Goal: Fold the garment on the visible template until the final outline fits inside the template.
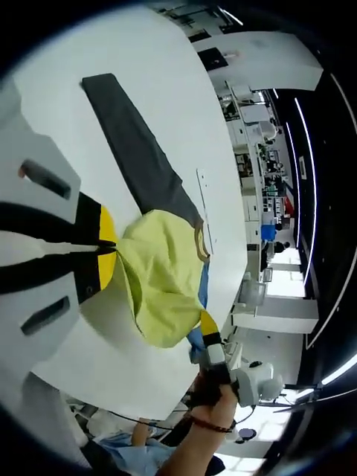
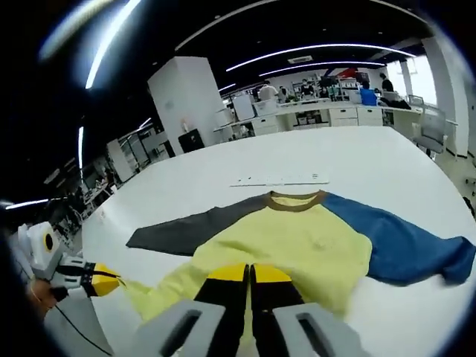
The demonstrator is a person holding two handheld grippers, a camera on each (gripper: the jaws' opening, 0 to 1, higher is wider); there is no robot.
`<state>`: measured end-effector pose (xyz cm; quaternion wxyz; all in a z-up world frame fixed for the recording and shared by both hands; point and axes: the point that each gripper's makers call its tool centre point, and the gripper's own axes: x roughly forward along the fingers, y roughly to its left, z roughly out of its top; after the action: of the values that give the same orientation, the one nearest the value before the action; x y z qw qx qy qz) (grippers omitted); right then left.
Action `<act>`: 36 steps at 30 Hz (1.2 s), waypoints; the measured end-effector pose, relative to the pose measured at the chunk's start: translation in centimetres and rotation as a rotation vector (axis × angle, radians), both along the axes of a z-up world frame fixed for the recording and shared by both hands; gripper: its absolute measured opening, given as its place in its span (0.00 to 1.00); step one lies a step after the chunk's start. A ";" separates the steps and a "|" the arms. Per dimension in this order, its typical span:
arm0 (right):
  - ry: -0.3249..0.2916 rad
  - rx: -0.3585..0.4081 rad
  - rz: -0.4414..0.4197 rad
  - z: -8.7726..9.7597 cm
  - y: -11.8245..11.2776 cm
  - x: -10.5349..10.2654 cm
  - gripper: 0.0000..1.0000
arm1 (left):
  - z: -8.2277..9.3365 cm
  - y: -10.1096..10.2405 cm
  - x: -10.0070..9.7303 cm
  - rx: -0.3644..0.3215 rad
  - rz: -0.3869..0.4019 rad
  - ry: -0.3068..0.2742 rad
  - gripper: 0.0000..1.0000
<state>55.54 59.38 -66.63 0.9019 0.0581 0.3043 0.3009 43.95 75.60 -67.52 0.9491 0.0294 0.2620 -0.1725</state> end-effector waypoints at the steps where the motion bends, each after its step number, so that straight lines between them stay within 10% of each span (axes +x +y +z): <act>1: 0.002 -0.008 0.007 -0.1 0.4 0.5 0.00 | 0.1 0.1 0.1 0.000 0.005 -0.001 0.00; 15: 0.120 -0.074 0.062 -4.0 4.6 4.4 0.00 | -0.5 1.0 1.2 0.001 0.021 -0.003 0.00; 33: 0.204 -0.184 0.153 -9.1 5.0 4.4 0.00 | -2.3 1.8 1.5 -0.003 0.042 0.042 0.00; 36: 0.205 -0.072 0.078 -8.6 5.2 4.9 0.00 | -2.5 1.9 1.5 0.000 0.044 0.047 0.00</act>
<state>60.45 64.56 -75.25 0.8553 0.0443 0.4075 0.3169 45.43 77.51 -69.99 0.9463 0.0194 0.2846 -0.1522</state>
